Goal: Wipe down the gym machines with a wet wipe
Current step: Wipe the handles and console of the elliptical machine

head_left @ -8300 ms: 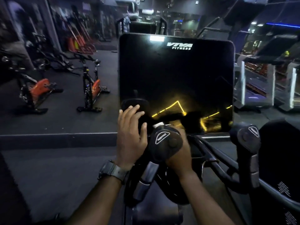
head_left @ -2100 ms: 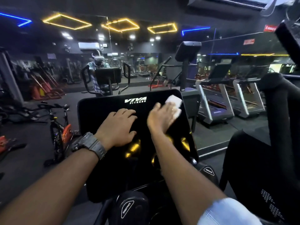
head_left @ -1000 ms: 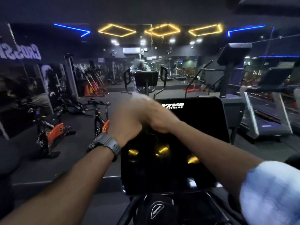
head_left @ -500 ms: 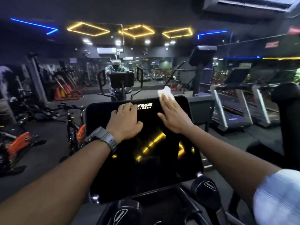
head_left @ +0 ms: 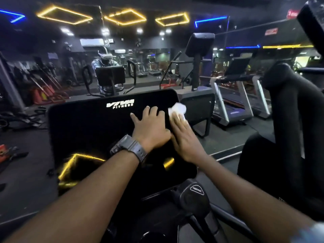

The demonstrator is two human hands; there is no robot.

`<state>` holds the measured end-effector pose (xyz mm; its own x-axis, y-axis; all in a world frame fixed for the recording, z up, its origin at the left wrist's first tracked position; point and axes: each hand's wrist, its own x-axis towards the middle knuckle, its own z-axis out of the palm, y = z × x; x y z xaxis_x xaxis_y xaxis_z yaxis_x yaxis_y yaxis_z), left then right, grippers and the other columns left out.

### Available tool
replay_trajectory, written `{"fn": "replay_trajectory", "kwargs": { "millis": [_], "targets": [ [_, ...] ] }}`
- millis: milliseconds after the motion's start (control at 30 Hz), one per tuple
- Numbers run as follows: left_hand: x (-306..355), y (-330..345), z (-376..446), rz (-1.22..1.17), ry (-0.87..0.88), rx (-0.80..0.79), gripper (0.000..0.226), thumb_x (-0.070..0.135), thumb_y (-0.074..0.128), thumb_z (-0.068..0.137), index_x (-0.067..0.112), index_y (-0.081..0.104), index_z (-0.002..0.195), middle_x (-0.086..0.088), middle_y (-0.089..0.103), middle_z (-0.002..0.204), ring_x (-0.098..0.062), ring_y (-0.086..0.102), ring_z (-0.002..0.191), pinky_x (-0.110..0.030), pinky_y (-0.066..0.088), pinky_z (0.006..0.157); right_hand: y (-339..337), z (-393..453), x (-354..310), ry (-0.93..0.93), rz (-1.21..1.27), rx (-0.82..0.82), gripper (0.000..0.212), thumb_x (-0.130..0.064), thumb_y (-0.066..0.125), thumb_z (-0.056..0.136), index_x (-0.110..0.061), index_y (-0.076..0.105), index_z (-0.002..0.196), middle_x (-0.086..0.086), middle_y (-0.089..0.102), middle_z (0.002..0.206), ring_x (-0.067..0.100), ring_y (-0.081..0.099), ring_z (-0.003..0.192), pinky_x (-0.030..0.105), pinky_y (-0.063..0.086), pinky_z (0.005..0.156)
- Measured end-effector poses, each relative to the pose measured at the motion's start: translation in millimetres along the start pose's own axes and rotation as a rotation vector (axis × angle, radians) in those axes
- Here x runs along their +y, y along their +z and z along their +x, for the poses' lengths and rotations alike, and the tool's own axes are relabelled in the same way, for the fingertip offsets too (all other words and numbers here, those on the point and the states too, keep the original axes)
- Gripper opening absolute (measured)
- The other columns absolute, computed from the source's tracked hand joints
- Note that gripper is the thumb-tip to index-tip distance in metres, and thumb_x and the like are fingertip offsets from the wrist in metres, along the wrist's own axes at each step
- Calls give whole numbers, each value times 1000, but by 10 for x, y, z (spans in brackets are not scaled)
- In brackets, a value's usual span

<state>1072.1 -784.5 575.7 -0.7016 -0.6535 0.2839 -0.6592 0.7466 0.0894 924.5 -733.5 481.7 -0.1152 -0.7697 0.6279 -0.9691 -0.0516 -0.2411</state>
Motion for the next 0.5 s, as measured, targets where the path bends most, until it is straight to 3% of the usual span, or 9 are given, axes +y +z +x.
{"fn": "replay_trajectory", "kwargs": {
  "millis": [133, 200, 267, 333, 433, 500],
  "targets": [
    [-8, 110, -25, 50, 9, 55, 56, 32, 51, 95, 14, 40, 147, -3, 24, 162, -28, 10, 154, -74, 9, 116, -201, 958, -28, 234, 187, 70, 59, -27, 35, 106, -6, 11, 156, 13, 2, 164, 26, 1, 152, 42, 11, 123],
    [-14, 134, -50, 72, 23, 62, 55, 32, 51, 95, 14, 41, 146, -4, 25, 162, -29, 11, 154, -74, 10, 116, -222, 936, -29, 261, 267, 108, 57, -27, 35, 107, -9, 13, 157, 8, 4, 165, 22, 9, 151, 30, 16, 121],
    [-6, 144, -80, 66, 44, 69, 53, 31, 49, 95, 16, 42, 146, -4, 29, 160, -29, 14, 153, -73, 11, 117, -151, 483, -36, 272, 392, 129, 55, -24, 37, 107, -12, 17, 156, 2, 9, 164, 7, 12, 147, 8, 14, 113],
    [-1, 153, -100, 45, 72, 64, 53, 31, 48, 95, 17, 43, 146, -4, 32, 158, -29, 18, 151, -72, 12, 117, 4, -185, -57, 329, 506, 146, 53, -23, 40, 106, -12, 22, 155, -3, 15, 163, -2, 12, 145, 8, 13, 116],
    [36, 169, -110, 16, 108, 39, 52, 29, 47, 95, 18, 43, 146, -4, 34, 157, -28, 18, 150, -72, 10, 117, 240, -1158, -71, 466, 555, 137, 52, -22, 42, 104, -14, 27, 153, -3, 24, 160, 9, 22, 148, 6, 15, 114],
    [75, 185, -102, -13, 117, 25, 52, 27, 47, 95, 18, 43, 146, -4, 34, 157, -28, 19, 150, -72, 9, 118, 215, -1384, -116, 591, 705, 109, 46, -20, 45, 105, -24, 35, 150, -11, 36, 155, -1, 32, 141, 4, 24, 107]
  ]
}}
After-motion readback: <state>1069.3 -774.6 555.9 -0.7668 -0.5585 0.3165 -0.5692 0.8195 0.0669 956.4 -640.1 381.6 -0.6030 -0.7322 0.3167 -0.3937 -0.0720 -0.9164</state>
